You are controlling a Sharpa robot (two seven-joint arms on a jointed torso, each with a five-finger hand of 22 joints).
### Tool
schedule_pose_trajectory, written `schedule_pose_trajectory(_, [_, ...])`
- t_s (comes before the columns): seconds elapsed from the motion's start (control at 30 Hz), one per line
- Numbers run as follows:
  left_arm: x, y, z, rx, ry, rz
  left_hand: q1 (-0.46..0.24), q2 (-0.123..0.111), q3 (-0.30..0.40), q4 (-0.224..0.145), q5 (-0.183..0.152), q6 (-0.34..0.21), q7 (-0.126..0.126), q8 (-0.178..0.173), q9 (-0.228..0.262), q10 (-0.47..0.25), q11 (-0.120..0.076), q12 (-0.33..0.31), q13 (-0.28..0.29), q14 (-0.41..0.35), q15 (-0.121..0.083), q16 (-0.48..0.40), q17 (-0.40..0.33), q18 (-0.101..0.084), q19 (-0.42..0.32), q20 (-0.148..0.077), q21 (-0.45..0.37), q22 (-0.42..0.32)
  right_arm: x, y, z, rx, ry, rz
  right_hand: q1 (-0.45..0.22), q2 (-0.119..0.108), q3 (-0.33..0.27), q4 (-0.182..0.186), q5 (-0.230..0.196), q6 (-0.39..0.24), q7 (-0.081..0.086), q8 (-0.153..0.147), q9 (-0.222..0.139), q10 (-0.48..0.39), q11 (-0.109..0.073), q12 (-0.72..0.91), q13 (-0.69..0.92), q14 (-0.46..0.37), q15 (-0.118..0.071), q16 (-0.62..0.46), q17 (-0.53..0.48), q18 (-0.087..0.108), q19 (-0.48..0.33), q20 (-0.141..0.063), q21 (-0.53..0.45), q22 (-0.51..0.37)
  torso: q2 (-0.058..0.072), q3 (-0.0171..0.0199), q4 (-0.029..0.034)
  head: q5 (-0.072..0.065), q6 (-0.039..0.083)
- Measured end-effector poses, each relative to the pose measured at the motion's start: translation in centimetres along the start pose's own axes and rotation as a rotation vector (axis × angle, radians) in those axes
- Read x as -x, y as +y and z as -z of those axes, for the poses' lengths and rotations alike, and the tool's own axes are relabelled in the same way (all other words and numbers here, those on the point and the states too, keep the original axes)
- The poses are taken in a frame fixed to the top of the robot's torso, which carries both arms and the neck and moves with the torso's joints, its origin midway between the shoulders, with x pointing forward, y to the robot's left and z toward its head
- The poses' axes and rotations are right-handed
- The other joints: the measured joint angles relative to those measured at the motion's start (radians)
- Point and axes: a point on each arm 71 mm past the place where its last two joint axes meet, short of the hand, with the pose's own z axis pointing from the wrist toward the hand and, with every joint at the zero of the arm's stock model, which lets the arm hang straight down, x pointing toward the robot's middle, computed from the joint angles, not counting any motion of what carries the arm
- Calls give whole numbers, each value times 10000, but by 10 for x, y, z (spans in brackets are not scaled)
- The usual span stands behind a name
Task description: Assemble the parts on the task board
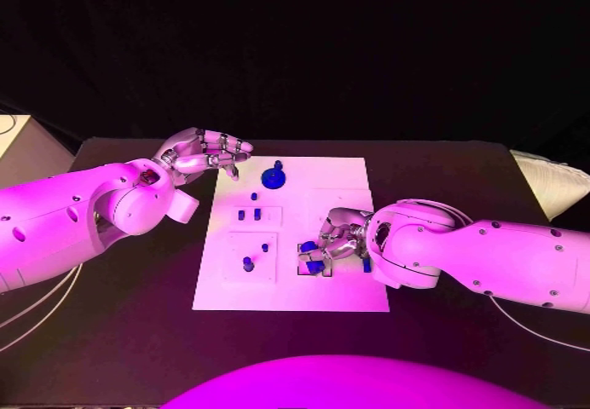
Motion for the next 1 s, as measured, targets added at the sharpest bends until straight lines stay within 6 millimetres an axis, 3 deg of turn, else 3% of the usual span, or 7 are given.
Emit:
schedule_pose_trajectory(0.13, [0,0,0,16,5,0,0,0,0,0,0,-36,35,0,0,0,0,0,-11,0,0,0,10,0,37,37,-49,-18,0,0,0,-9,0,-6,-139,-5,-37,15,-23,19,-19,6,-2,0,1,0,-1,0,0,0,0,0,0,0,0,-1,0,1,-3,1,-7])
schedule_pose_trajectory(0.33, [0,0,0,37,7,-1,0,0,0,0,0,-36,35,0,-1,0,0,-2,-11,0,0,0,9,-1,37,37,-49,-18,-1,-1,-1,-26,-15,-36,-717,76,-203,20,-689,16,-15,123,0,0,0,0,-2,0,0,0,0,0,0,0,0,-1,0,6,-4,2,-9])
schedule_pose_trajectory(0.47, [0,0,0,48,6,-3,0,0,0,-1,0,-36,35,0,-1,0,0,-2,-11,0,0,0,9,0,36,36,-49,-18,-1,-1,-1,-29,-44,-57,-1129,134,-532,21,-560,15,-15,196,1,0,0,0,-2,-37,-37,0,0,0,0,0,-43,-2,0,6,-5,2,-9])
schedule_pose_trajectory(0.67, [0,0,0,62,7,-6,0,0,0,56,0,-35,35,-1,-1,-36,-36,-3,-10,0,0,0,8,-1,36,36,-49,-37,-1,0,0,-18,-60,-78,-1673,304,-1118,17,-1280,-55,-21,310,0,-1,1,0,-3,-37,-37,0,0,0,0,1,-42,-3,-2,6,-10,3,2])
schedule_pose_trajectory(1.0, [1,1,1,76,-3,-13,0,0,0,55,0,-35,35,-1,-1,-71,-1,-4,-19,0,0,0,7,0,36,36,-49,-37,-3,-5,6,-25,-59,-150,-1713,342,-1306,15,-1470,-56,-21,310,-3,-1,1,0,-4,-38,-37,0,-1,0,0,1,-42,-4,-6,6,-4,16,0])
